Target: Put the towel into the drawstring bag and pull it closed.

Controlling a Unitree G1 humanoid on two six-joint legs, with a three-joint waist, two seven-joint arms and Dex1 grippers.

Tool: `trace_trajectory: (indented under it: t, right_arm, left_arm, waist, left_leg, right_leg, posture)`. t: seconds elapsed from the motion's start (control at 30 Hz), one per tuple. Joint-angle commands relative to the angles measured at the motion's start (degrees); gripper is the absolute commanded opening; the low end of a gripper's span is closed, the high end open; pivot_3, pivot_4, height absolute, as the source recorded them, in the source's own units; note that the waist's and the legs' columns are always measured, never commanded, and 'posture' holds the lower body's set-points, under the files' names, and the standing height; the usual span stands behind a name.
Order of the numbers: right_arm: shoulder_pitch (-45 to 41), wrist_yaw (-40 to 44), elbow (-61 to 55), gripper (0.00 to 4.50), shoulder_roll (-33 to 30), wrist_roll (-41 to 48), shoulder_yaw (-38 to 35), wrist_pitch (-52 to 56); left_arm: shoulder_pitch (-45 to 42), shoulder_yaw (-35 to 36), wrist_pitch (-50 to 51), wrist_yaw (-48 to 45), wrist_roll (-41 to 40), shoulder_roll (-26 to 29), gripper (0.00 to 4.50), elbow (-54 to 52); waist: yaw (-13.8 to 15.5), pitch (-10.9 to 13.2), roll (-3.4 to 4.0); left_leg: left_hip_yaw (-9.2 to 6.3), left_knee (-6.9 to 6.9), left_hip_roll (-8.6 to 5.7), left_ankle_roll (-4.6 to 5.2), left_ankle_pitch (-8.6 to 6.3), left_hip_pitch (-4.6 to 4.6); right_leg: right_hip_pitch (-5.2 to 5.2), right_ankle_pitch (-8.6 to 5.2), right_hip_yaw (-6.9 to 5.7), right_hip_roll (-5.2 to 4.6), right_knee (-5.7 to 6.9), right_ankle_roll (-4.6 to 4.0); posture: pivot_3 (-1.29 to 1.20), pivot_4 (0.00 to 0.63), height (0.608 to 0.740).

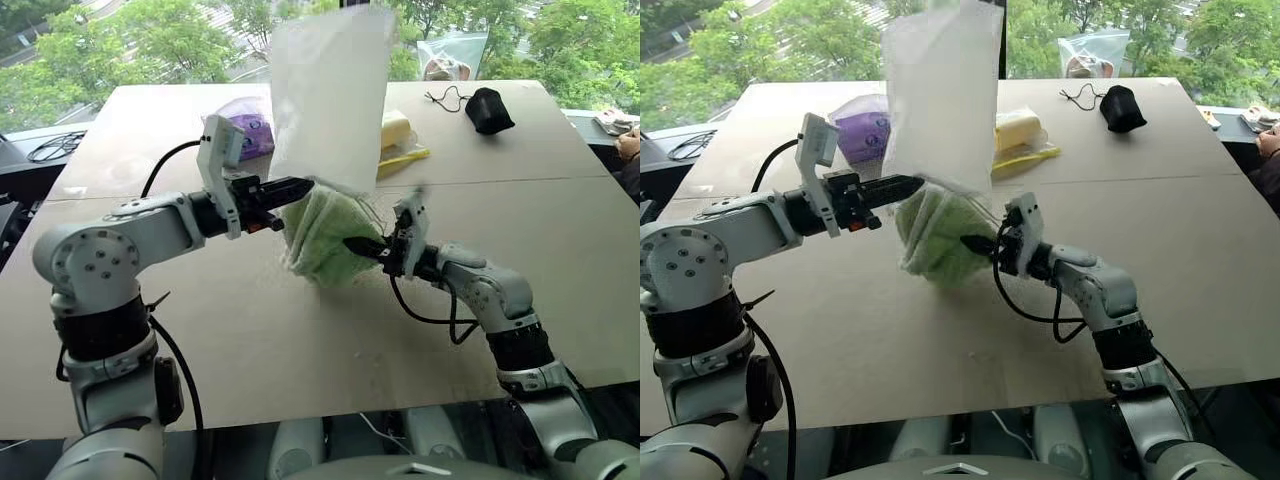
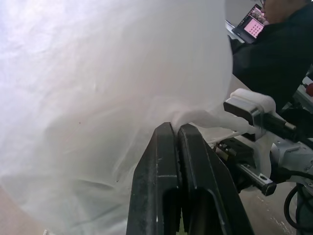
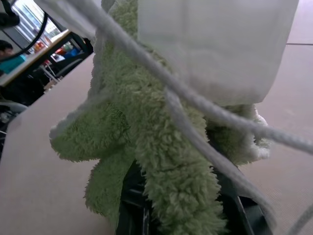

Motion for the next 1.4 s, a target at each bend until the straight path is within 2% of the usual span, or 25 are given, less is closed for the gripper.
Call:
trace_trajectory:
  t: [0.03,0.1,0.3,0.43,0.5,0.57,0.63,0.7,0.8,0.9,1.07,1.13,1.2,1.4]
  right_arm:
    - [-0.41,0.07,-5.25,0.04,-2.04,-2.58,1.06,-2.03]
    - [1.24,0.96,-9.36,0.04,-4.46,-2.47,1.79,-0.23]
    - [6.37,5.85,-24.61,0.04,-12.55,5.72,-0.62,7.18]
    - [6.88,7.01,-28.59,0.04,-10.17,17.94,-7.47,8.33]
    - [6.57,6.20,-28.65,0.04,-8.29,23.51,-10.80,8.50]
    - [6.03,4.33,-27.53,0.04,-6.95,25.46,-12.25,8.46]
    - [5.37,2.58,-25.09,0.04,-6.02,24.16,-11.41,7.88]
    - [4.91,1.56,-21.88,0.04,-5.87,18.10,-7.34,5.67]
    - [4.25,-0.73,-13.96,0.04,-4.77,7.42,0.09,0.66]
    - [3.95,-1.38,-4.09,0.04,-2.46,-2.62,6.45,-8.32]
    - [1.37,-6.13,9.62,0.04,3.80,-10.68,7.03,-16.67]
    - [0.28,-7.15,12.31,0.04,6.62,-9.97,4.63,-17.89]
    - [-0.30,-7.62,12.47,0.04,9.53,-5.68,0.39,-17.06]
    - [-1.22,-9.65,6.78,0.04,14.41,6.09,-10.33,-10.97]
  left_arm:
    - [-1.15,-1.72,-0.19,0.92,1.45,0.26,0.00,0.06]
    - [-1.29,-2.16,1.40,1.75,1.12,0.04,0.00,0.06]
    - [-4.01,-2.13,9.13,4.65,0.39,-0.56,0.00,2.61]
    - [-8.42,2.28,15.81,6.32,-2.54,-3.47,0.00,6.49]
    - [-10.25,3.08,16.82,6.75,-4.65,-3.05,0.00,7.92]
    - [-10.61,2.34,16.87,7.14,-7.44,-1.71,0.00,8.18]
    - [-9.70,1.40,16.87,8.11,-9.08,-1.14,0.00,7.69]
    - [-8.21,1.04,16.87,9.65,-9.77,-1.69,0.00,6.95]
    - [-6.99,2.66,16.87,12.97,-15.43,-4.04,0.00,7.56]
    - [-4.27,2.64,16.87,16.57,-19.91,-4.82,0.00,6.74]
    - [0.31,1.63,16.86,20.24,-24.15,-2.31,0.00,5.38]
    - [2.40,1.52,16.74,20.44,-24.26,-0.99,0.00,5.14]
    - [4.48,1.44,16.79,19.93,-23.25,0.59,0.00,4.74]
    - [7.65,0.63,15.35,19.02,-22.78,3.45,0.00,3.73]
  waist:
    - [0.08,0.03,-0.01]
    - [0.18,0.04,-0.01]
    - [0.36,0.12,-0.06]
    - [0.28,0.15,-0.10]
    - [0.18,0.17,-0.13]
    - [0.16,0.18,-0.12]
    - [0.15,0.18,-0.12]
    - [0.15,0.17,-0.11]
    - [0.22,0.18,-0.13]
    - [0.26,0.18,-0.14]
    - [-0.17,0.19,-0.14]
    - [-0.10,0.18,-0.15]
    - [0.12,0.15,-0.19]
    - [0.28,0.16,-0.17]
  left_leg:
    - [0.00,0.00,0.02,0.00,0.00,-0.01]
    - [0.00,0.01,0.03,-0.01,0.00,-0.01]
    - [-0.02,0.02,0.03,0.00,0.00,-0.02]
    - [-0.06,0.03,0.03,0.00,0.00,0.01]
    - [-0.09,0.06,0.06,0.00,0.00,0.01]
    - [-0.10,0.05,0.07,0.00,0.00,0.03]
    - [-0.06,0.04,0.08,0.00,0.00,0.05]
    - [-0.03,0.04,0.09,0.00,0.00,0.05]
    - [0.00,0.05,0.07,0.00,0.00,0.08]
    - [-0.01,0.07,0.06,-0.01,0.00,0.01]
    - [0.11,0.06,0.08,-0.23,0.14,0.04]
    - [0.10,0.07,0.09,-0.22,0.13,0.09]
    - [0.11,0.07,0.09,-0.21,0.13,0.15]
    - [0.01,0.08,0.10,-0.22,0.13,0.08]
  right_leg:
    - [0.00,0.01,-0.01,0.01,0.00,-0.01]
    - [0.00,0.01,-0.01,0.00,-0.01,-0.01]
    - [0.02,-0.10,-0.05,-0.02,-0.01,0.17]
    - [0.03,-0.13,-0.11,0.01,0.01,0.22]
    - [0.04,-0.13,-0.13,0.08,0.01,0.23]
    - [0.05,-0.13,-0.09,0.09,0.03,0.22]
    - [0.05,-0.13,-0.03,0.08,0.03,0.21]
    - [0.04,-0.11,-0.01,0.07,0.03,0.19]
    - [0.04,-0.10,0.03,0.04,0.04,0.16]
    - [0.01,-0.01,0.02,0.02,0.04,0.01]
    - [-0.05,0.01,0.17,0.04,0.08,0.01]
    - [-0.04,0.01,0.17,0.06,0.15,0.00]
    - [-0.01,0.01,0.17,0.07,0.18,0.00]
    - [0.02,0.02,0.05,-0.03,0.16,-0.04]
  posture:
    - [0.00,0.150,0.740]
    - [0.00,0.150,0.740]
    - [0.00,0.150,0.740]
    - [0.00,0.150,0.740]
    - [0.00,0.150,0.740]
    - [0.00,0.150,0.740]
    - [0.00,0.150,0.740]
    - [0.00,0.150,0.740]
    - [0.00,0.150,0.740]
    - [0.00,0.150,0.740]
    - [0.00,0.150,0.740]
    - [0.00,0.150,0.740]
    - [0.00,0.150,0.740]
    - [0.00,0.150,0.740]
